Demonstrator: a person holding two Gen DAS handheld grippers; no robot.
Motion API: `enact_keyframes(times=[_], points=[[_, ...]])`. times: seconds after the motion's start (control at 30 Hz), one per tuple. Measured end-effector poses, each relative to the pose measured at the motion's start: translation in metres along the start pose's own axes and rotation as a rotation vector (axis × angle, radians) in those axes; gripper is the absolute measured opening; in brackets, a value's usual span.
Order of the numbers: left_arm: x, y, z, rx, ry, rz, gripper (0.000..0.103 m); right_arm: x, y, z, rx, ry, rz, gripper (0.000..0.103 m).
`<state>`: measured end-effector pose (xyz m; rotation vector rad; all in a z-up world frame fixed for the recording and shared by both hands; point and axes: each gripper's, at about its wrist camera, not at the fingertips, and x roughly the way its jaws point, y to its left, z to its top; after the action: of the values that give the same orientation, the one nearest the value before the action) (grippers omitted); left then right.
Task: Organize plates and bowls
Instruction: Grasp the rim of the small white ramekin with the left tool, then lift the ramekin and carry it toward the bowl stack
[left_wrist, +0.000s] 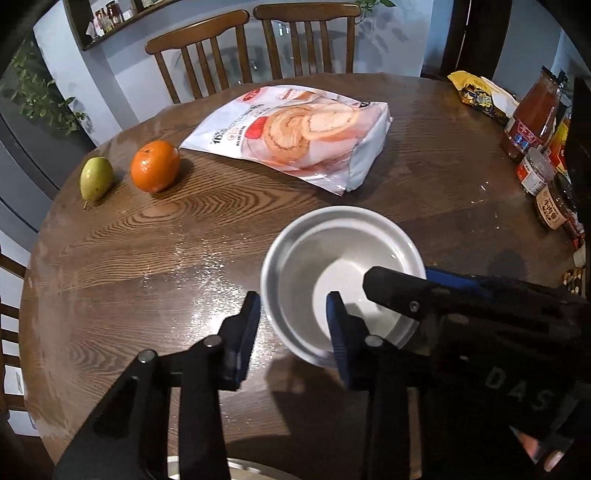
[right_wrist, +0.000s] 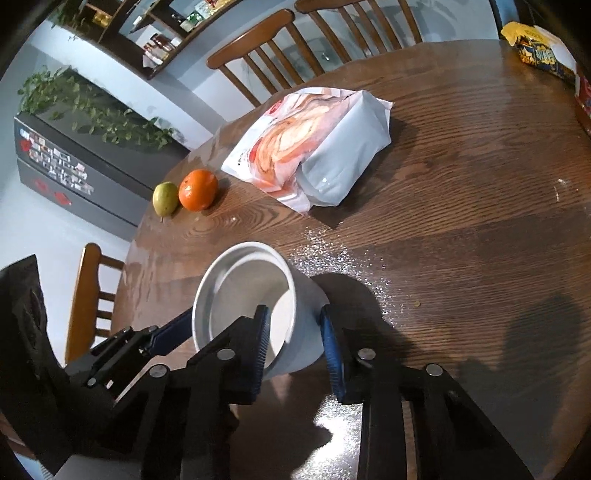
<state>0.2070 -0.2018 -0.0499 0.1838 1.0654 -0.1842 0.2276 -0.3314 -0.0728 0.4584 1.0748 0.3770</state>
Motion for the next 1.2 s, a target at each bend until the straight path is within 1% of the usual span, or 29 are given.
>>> enact_keyframes(times=[0.23,0.37,0.47,0.57,0.7,1.0,1.2], points=[[0.001,-0.001,0.001,-0.005,0.001,0.0,0.03,0.001,-0.001,0.0,-0.016,-0.005,-0.012,0.028],[-0.001,-0.003,-0.001,0.006,-0.017,0.015,0.028,-0.002,0.001,-0.003,-0.031,-0.028,-0.027,0.026],[-0.005,-0.002,-0.003,-0.003,-0.032,0.011,0.027,-0.007,0.0,-0.006,-0.021,-0.037,-0.013,0.023],[-0.014,-0.006,-0.005,0.012,-0.063,0.018,0.027,-0.013,0.0,-0.009,-0.013,-0.052,-0.001,0.022],[-0.028,-0.013,-0.009,0.03,-0.112,0.024,0.026,-0.024,0.005,-0.014,-0.017,-0.088,-0.006,0.022],[-0.064,-0.018,-0.018,0.038,-0.198,0.025,0.025,-0.062,0.021,-0.029,-0.053,-0.167,0.01,0.022],[-0.086,-0.018,-0.031,0.031,-0.234,0.033,0.025,-0.082,0.031,-0.041,-0.076,-0.197,0.022,0.022]])
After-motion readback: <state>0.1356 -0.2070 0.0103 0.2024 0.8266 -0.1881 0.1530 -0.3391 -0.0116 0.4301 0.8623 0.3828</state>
